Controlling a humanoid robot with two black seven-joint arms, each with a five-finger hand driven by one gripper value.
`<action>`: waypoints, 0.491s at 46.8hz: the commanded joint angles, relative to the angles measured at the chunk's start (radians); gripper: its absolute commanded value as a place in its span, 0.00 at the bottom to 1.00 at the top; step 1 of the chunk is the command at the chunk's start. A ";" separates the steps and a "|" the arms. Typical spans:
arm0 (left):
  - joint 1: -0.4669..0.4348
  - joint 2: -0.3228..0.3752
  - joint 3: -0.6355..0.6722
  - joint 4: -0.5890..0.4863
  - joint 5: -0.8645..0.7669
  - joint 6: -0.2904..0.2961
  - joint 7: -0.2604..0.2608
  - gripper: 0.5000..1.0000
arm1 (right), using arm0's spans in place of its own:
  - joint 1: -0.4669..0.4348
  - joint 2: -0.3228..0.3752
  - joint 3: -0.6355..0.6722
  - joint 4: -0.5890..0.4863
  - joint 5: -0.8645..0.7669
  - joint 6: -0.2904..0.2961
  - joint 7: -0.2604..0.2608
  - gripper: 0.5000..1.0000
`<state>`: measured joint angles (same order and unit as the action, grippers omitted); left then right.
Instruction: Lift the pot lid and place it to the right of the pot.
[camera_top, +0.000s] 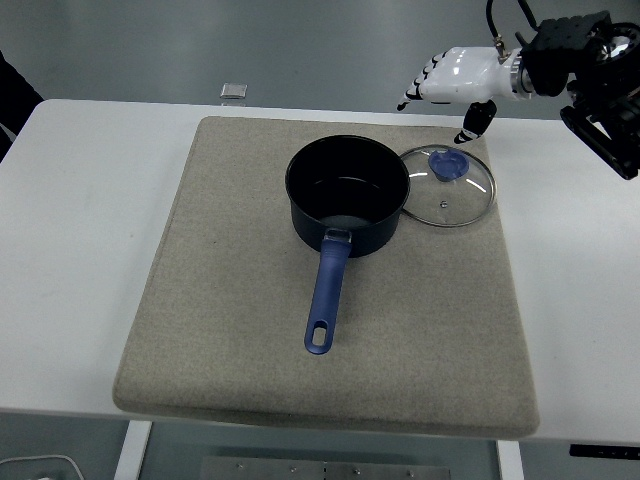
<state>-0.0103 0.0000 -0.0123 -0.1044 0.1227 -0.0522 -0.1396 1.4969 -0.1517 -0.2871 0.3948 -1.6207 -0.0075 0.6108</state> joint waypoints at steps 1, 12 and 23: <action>0.001 0.000 0.000 0.000 0.000 0.000 0.000 1.00 | 0.017 0.004 -0.001 -0.001 0.097 -0.025 0.000 0.79; 0.000 0.000 -0.002 0.000 0.000 0.000 0.000 1.00 | 0.022 0.008 0.000 -0.001 0.283 -0.127 0.000 0.79; 0.000 0.000 0.000 0.000 0.000 0.000 0.000 1.00 | 0.022 0.011 0.000 -0.004 0.602 -0.187 0.000 0.79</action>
<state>-0.0099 0.0000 -0.0125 -0.1043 0.1228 -0.0521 -0.1396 1.5183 -0.1396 -0.2868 0.3917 -1.1301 -0.1940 0.6107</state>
